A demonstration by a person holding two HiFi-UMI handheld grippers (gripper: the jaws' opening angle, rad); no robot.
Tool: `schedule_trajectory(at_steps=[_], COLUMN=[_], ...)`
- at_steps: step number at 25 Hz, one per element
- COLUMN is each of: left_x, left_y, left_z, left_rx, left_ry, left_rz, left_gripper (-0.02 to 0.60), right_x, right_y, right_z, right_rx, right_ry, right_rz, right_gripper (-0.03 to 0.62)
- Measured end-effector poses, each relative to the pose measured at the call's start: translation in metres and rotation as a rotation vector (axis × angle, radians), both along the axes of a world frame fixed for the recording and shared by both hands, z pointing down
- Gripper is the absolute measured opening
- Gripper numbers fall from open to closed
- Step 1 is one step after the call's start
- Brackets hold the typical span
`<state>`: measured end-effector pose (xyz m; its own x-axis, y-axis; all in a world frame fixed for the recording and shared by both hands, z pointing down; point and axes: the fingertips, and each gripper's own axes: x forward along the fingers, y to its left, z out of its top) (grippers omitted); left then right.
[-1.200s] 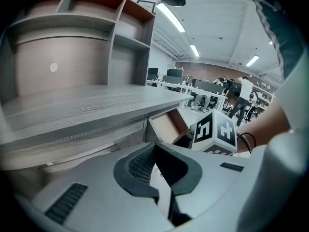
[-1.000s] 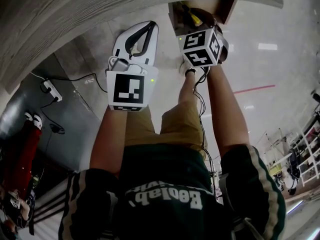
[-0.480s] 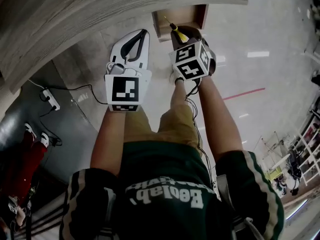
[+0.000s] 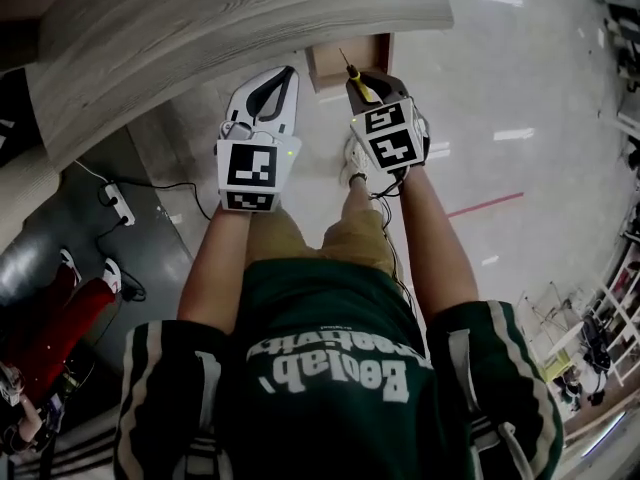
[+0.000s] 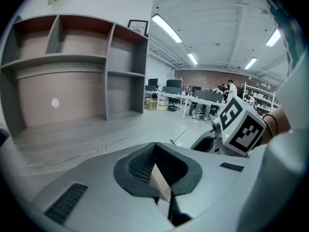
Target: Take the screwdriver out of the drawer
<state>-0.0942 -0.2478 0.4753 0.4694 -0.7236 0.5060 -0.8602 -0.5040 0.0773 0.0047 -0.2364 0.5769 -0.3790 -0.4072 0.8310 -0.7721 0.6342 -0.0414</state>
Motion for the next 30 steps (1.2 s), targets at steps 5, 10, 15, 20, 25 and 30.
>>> schedule_trajectory(at_steps=[5,10,15,20,25,30], left_x=[-0.023,-0.022,-0.034,-0.036,-0.036,-0.049], left_y=[-0.011,-0.017,-0.013,-0.027,-0.032,-0.032], left_z=[-0.028,-0.047,-0.073,-0.098,-0.131,-0.167], left_rx=[0.024,0.039,0.046,0.105,0.156,0.227], left_ry=[0.051,0.045,0.032,0.038,0.037,0.019], left_rz=[-0.006,-0.022,-0.067,-0.087,-0.097,-0.125], left_gripper=[0.018,0.018,0.018,0.018,0.018,0.018], right_x=[-0.022,-0.019,-0.027,-0.034,-0.044,-0.050], right_y=[-0.017,-0.029,-0.034,-0.044,-0.052,-0.060], right_z=[-0.027,-0.057,-0.101,-0.131,-0.176,-0.224], right_rx=[0.048,0.077,0.118,0.146,0.212,0.299], right_ry=[-0.018,-0.033,-0.067,-0.128,-0.169,-0.207], right_rz=[0.009,0.014,0.012,0.025,0.026,0.011], right_gripper=[0.078,0.078,0.078,0.078,0.078,0.078])
